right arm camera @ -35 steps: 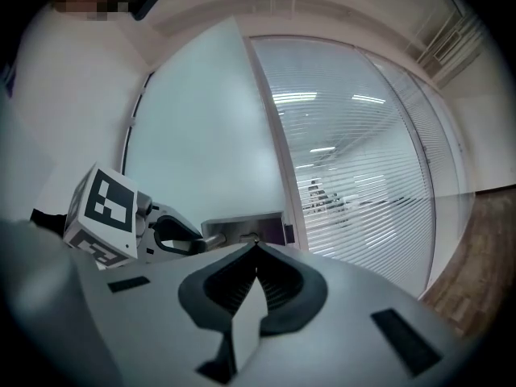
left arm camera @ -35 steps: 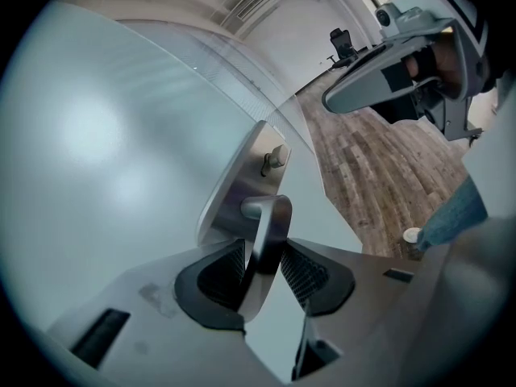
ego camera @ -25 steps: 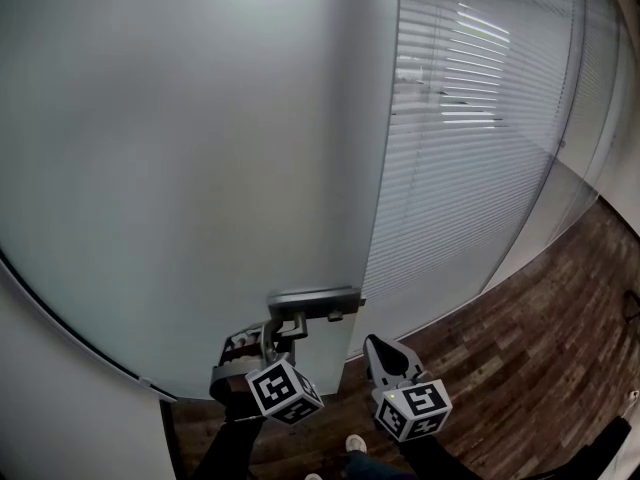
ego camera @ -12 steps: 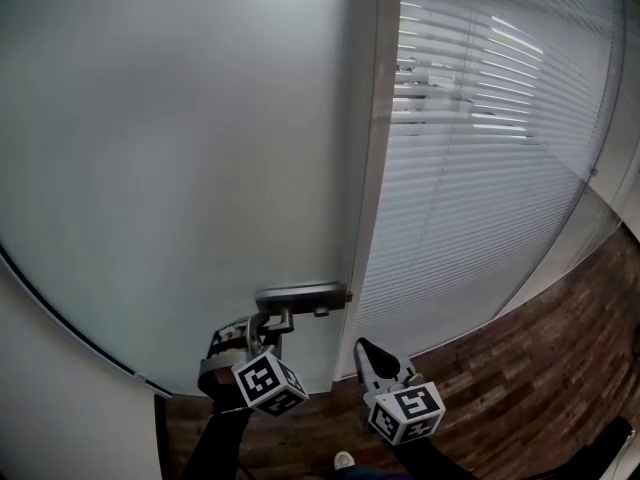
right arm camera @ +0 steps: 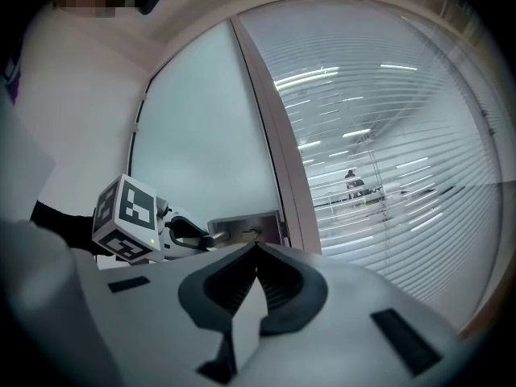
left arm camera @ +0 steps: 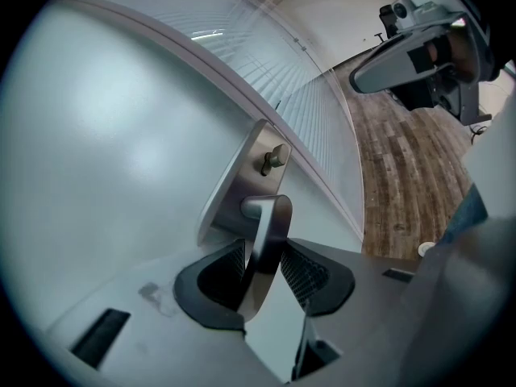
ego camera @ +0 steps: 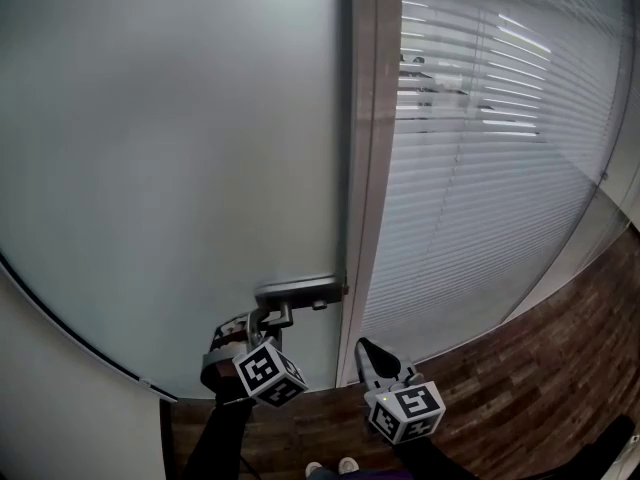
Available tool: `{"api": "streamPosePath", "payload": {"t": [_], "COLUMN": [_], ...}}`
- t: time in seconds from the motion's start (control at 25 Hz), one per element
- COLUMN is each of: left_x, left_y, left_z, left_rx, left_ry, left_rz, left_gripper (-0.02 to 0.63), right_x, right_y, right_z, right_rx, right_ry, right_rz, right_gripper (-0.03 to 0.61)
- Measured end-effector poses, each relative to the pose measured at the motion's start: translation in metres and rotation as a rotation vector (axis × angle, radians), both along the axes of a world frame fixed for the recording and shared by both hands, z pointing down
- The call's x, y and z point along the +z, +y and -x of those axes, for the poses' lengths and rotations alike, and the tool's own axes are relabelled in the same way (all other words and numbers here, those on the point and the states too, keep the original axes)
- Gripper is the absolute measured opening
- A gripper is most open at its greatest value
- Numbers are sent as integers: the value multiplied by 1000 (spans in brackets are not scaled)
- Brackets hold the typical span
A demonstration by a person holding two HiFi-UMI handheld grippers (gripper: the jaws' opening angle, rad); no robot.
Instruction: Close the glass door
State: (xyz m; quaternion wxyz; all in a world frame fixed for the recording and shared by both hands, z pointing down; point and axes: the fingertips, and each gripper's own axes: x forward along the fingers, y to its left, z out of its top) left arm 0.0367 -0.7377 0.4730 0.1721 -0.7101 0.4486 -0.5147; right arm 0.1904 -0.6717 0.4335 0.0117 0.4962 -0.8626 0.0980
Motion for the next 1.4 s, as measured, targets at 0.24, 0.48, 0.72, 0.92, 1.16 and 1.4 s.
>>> {"api": "streamPosePath", "payload": {"t": [0.24,0.48,0.72,0.92,1.16,1.4], "left_x": [-2,1,6,5,3,7], "left_y": [-8,-11,-19,-20,-22,-29], "left_z": [2,5,0,2,2,8], "left_rx": [-11,-18,-22,-37,-37,-47], "left_ry": [16,9,39,32,45,17], "left_rz": [8,14,45,26,35,49], "left_gripper": [141,141,141,141,141,141], "right_x": [-7,-5,-3,-4,-4,-6], "right_y": [-8,-11,-17,-12,-9,-10], "right_z": [8,12,11,11,10,11], "right_rx": [5,10,14,20,27,30], "right_ry": [-1,1,2,5,5,3], "right_rz": [-10,-9,-8,-7,-7,-14], "right_gripper": [-9,-9,-9,-9,-9,-9]}}
